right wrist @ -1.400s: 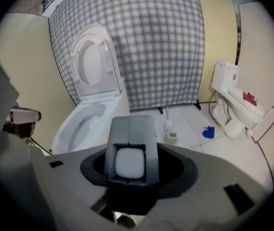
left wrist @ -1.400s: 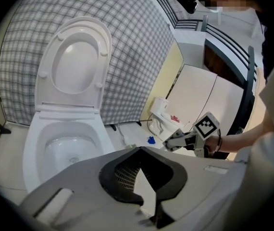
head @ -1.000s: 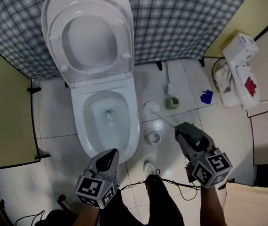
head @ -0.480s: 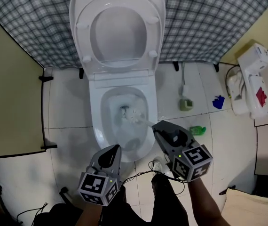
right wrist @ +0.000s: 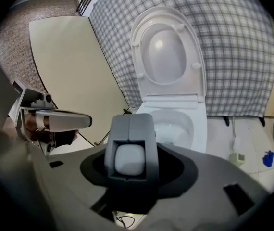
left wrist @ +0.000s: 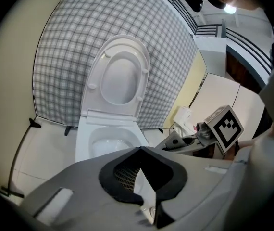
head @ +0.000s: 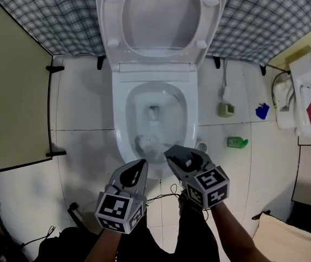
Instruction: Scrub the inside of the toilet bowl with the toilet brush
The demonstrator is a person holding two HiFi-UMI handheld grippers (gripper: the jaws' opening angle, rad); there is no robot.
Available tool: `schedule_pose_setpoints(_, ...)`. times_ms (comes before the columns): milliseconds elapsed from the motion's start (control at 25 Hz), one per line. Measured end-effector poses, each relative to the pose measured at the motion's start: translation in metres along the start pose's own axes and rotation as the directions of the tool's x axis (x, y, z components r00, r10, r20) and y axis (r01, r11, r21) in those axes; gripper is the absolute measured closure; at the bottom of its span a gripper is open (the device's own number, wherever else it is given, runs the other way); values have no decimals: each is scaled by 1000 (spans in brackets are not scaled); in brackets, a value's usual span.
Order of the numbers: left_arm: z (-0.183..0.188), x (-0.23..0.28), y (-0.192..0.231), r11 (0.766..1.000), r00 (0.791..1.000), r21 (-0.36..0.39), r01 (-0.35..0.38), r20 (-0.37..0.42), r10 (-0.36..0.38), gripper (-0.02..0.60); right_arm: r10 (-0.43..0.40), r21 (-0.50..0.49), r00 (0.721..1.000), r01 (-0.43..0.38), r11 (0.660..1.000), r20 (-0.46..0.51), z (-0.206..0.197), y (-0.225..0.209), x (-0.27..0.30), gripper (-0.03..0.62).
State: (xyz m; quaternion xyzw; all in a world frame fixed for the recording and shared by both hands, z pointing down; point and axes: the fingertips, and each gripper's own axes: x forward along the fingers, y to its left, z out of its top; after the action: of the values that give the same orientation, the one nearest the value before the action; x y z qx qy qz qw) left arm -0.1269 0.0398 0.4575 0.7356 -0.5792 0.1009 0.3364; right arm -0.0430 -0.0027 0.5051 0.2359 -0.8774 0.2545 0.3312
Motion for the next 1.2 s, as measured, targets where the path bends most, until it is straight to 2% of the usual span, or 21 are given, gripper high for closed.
schedule_pose_setpoints(160,-13,1,4,1000,999,-5,-2,-37,2,595,38,-23,997,-39,999,-69,-15,17,16,362)
schedule_pose_setpoints(520,-16,3,10,999,999,-32,1,-39,-2,595,-82,-66,992,76,995,-95,-11,-10,53,362)
schedule_pose_setpoints(1000,-14,4,18,999,1000,-34,-2,-29,1,595,-217,-125,965,199,972,-150,-18,-66,124,361)
schedule_pose_setpoints(1200,-13,-3,17,999,1000,-35,-8,-20,8,595,-219,-67,968,213,975,-119,-16,-74,119,362)
